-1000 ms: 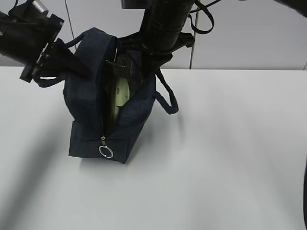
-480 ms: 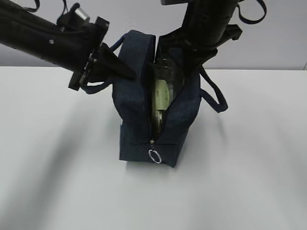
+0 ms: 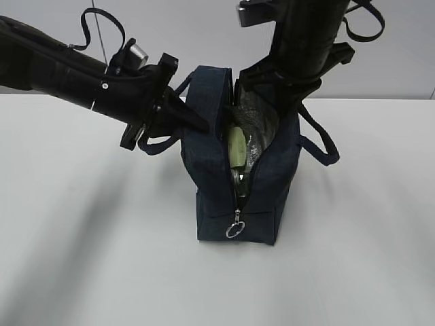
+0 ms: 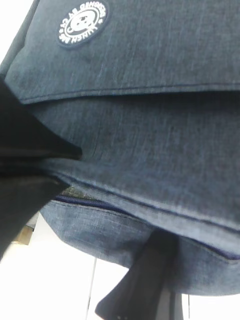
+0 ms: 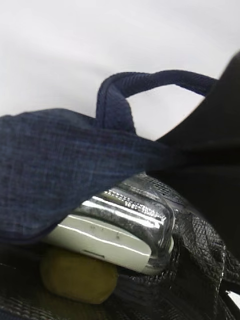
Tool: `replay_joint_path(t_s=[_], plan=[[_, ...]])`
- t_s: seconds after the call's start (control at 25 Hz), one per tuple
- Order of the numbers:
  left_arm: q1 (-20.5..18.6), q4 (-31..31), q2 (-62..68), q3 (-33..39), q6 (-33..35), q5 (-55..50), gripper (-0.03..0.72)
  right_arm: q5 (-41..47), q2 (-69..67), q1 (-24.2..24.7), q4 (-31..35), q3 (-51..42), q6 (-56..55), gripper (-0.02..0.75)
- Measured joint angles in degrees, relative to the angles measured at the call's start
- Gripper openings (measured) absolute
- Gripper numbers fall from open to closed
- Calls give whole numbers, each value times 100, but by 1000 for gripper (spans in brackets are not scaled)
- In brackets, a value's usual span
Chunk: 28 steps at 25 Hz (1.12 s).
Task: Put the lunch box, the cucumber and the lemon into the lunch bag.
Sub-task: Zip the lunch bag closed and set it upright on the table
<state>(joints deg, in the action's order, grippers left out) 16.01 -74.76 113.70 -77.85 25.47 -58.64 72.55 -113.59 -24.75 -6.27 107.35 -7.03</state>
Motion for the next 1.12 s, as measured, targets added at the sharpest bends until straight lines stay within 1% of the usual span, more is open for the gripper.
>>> replay_joint_path(t_s=[0.36,0.48,0.56,0.6,0.68,0.76,0.8,0.84,0.92,1.12], plan=[[10,0,5,0,13,115,0,-61,-210,9,-71,0,-109,1],[10,0,5,0,13,123,28,-61,-210,9,-71,0,-121,18],[10,0,5,0,13,123,78,-107,-210,9,-71,0,-129,67],[10,0,5,0,13,123,118,-121,-210,9,-71,0,-129,111],[10,-10,5,0,13,98,221,-131,-210,9,-91,0,-129,214],[10,-12,5,0,13,-26,342,-131,-210,9,-113,0,-132,327],[10,-21,5,0,13,-120,391,-131,-210,9,-113,0,-132,353],[-15,-21,5,0,13,-249,419,-131,-210,9,-113,0,-132,369],[-74,-35,5,0,13,-545,452,-131,-210,9,-102,0,-142,386],[-278,-54,-51,0,17,-817,466,-131,-10,9,-41,189,-142,393]])
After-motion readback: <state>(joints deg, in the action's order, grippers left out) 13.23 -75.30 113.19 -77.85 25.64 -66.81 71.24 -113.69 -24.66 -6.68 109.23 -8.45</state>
